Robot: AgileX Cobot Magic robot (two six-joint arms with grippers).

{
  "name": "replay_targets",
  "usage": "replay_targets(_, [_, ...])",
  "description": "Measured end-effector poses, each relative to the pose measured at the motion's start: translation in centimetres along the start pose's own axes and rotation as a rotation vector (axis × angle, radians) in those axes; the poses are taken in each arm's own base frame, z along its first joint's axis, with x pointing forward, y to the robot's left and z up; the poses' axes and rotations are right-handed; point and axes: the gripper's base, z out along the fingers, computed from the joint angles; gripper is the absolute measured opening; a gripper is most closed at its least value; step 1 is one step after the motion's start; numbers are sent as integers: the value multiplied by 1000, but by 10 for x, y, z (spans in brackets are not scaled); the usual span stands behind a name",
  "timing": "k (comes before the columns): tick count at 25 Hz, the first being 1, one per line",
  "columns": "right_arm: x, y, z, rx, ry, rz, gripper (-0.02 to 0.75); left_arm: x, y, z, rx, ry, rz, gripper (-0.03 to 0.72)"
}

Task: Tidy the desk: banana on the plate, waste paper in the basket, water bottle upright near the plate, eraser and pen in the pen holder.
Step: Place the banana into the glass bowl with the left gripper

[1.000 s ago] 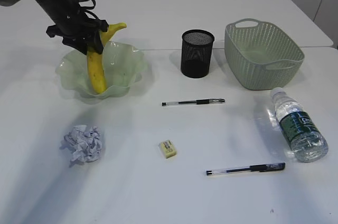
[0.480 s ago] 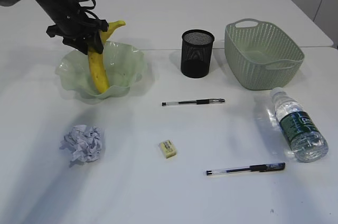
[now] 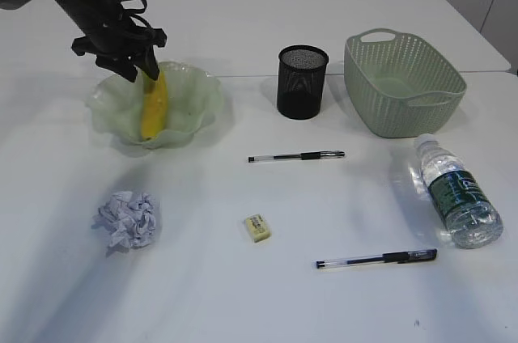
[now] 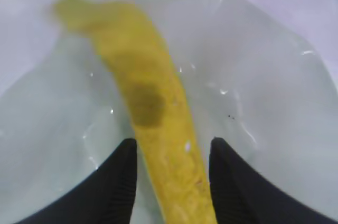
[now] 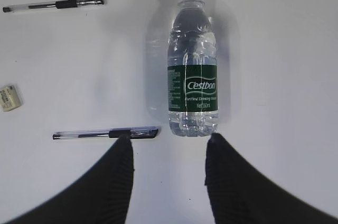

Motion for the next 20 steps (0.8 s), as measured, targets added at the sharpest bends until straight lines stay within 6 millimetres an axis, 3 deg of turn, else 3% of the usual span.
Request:
replay_targets(13, [0,0,0,0,0,0,337,4,-2,-1,19,46,-7,319])
replay_targets(20, [0,0,0,0,0,0,337,-2,0,-30,19,14,-11,319])
